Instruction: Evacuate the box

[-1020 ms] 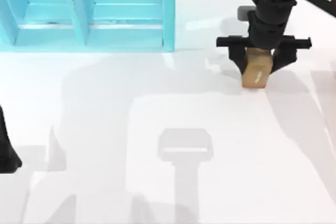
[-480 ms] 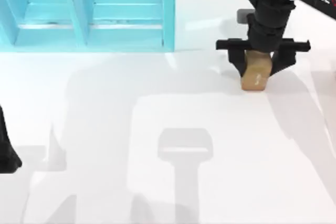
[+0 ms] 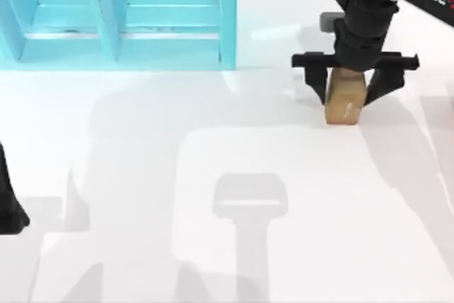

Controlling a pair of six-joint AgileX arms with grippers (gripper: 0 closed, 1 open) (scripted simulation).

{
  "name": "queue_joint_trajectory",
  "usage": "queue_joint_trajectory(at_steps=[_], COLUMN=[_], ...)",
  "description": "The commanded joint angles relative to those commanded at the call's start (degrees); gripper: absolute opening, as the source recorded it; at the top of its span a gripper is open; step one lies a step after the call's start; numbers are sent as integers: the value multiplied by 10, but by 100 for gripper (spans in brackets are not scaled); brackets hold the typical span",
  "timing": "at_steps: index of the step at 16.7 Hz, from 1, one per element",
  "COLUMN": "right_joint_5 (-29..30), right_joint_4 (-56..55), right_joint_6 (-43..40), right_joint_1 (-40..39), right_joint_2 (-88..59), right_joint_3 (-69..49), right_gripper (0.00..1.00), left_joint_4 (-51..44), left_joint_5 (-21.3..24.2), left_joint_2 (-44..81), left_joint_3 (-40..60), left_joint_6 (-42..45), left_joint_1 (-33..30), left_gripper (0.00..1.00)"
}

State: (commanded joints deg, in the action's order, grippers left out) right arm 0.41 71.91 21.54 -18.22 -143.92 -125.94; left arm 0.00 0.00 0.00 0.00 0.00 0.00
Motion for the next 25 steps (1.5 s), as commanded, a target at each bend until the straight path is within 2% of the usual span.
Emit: queue_joint_trajectory(at_steps=[1, 2, 12, 20, 25], right_joint_5=[0, 0, 0, 0, 1], right_joint_4=[0, 0, 9, 182, 225], right_joint_6=[0, 0, 1, 1, -1], right_joint_1=[0, 0, 1, 1, 2], right_joint_2=[0, 0, -7, -43, -47], right_joint_3=[0, 0, -9, -228, -272], right_gripper=[98, 100, 100, 100, 100], left_joint_4=[0, 0, 0, 0, 0], left_joint_5=[0, 0, 0, 0, 0], left_joint_2=[0, 0, 0, 0, 0], left_joint_3=[0, 0, 0, 0, 0], left_joint_6=[0, 0, 0, 0, 0], left_joint_1=[0, 0, 0, 0, 0], left_gripper=[100, 100, 100, 100, 100])
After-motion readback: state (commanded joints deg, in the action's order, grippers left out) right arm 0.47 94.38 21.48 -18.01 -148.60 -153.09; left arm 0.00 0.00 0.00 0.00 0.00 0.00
